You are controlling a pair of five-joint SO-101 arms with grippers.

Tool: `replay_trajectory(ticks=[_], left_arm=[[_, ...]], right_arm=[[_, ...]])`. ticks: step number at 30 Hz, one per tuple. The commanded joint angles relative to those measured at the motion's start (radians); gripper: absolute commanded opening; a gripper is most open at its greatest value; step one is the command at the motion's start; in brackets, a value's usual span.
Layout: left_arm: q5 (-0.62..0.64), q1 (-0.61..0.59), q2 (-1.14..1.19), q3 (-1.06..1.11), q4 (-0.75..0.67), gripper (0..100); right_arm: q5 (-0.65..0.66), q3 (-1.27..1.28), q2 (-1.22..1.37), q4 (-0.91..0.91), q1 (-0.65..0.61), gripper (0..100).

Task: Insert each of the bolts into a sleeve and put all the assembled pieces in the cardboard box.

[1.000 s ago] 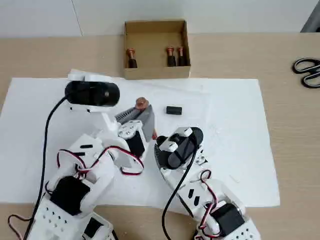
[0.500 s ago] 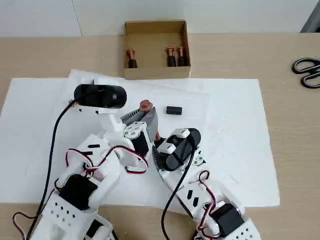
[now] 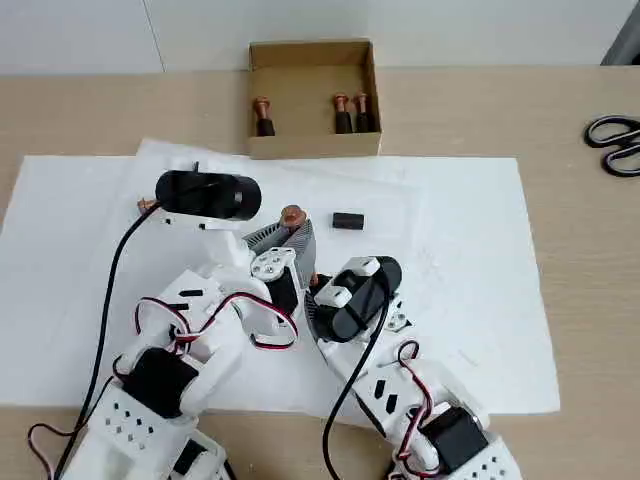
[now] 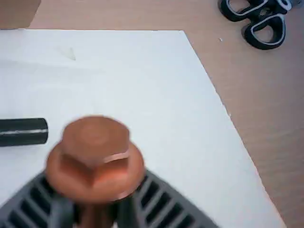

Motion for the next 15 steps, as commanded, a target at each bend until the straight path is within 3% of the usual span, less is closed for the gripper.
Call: replay_trajectory(ticks=[1,15], left_arm=[[-0.006,0.005,0.002,-0.004,-0.034,1],[-0.006,0.005,0.003,0.025,-0.063,1]], right_arm=[[0.0,-0.012,-0.013,-0.027,-0.007,0.4],[-0.044,-0.052,-0.012,-0.024,-0.021,0.4]])
